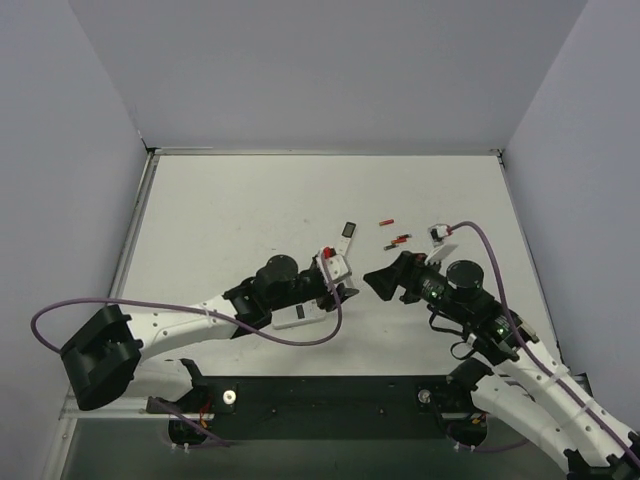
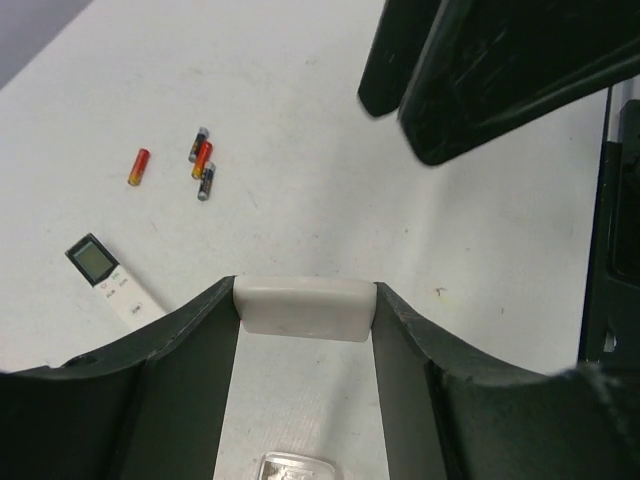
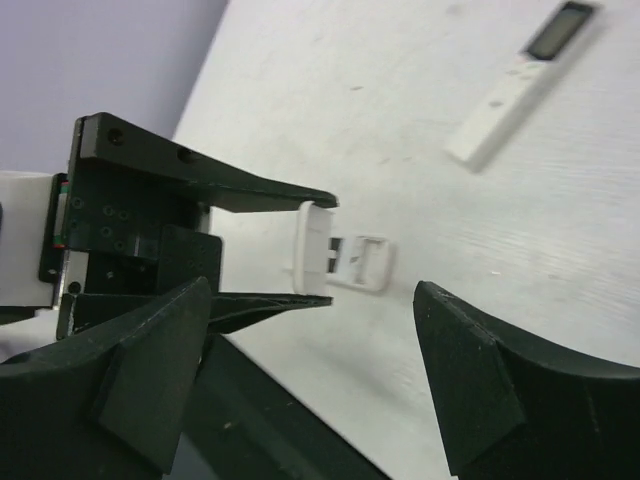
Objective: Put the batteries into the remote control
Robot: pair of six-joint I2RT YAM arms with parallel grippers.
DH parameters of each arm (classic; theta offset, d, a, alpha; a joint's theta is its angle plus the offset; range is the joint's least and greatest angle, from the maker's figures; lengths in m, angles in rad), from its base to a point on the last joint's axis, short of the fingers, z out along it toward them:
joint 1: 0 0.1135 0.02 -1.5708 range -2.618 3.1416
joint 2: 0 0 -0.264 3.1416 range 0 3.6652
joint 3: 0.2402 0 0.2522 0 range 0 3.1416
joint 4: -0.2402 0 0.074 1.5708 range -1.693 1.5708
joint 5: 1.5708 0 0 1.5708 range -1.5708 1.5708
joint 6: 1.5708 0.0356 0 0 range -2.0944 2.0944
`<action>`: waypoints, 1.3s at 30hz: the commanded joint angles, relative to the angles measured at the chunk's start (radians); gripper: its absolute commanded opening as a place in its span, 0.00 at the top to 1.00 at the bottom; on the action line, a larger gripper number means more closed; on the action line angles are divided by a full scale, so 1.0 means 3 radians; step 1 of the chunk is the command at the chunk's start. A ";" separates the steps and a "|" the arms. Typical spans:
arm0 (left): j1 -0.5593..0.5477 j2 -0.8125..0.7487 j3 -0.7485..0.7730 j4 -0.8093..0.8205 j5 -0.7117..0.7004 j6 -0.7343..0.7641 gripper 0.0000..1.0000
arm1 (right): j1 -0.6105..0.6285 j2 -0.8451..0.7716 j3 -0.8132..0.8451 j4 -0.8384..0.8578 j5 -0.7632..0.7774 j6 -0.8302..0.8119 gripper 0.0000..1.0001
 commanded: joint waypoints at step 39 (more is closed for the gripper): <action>-0.0210 0.1938 0.2393 -0.3093 0.0073 0.0200 0.11 | -0.0037 -0.0209 0.0634 -0.1899 0.2658 -0.0693 0.00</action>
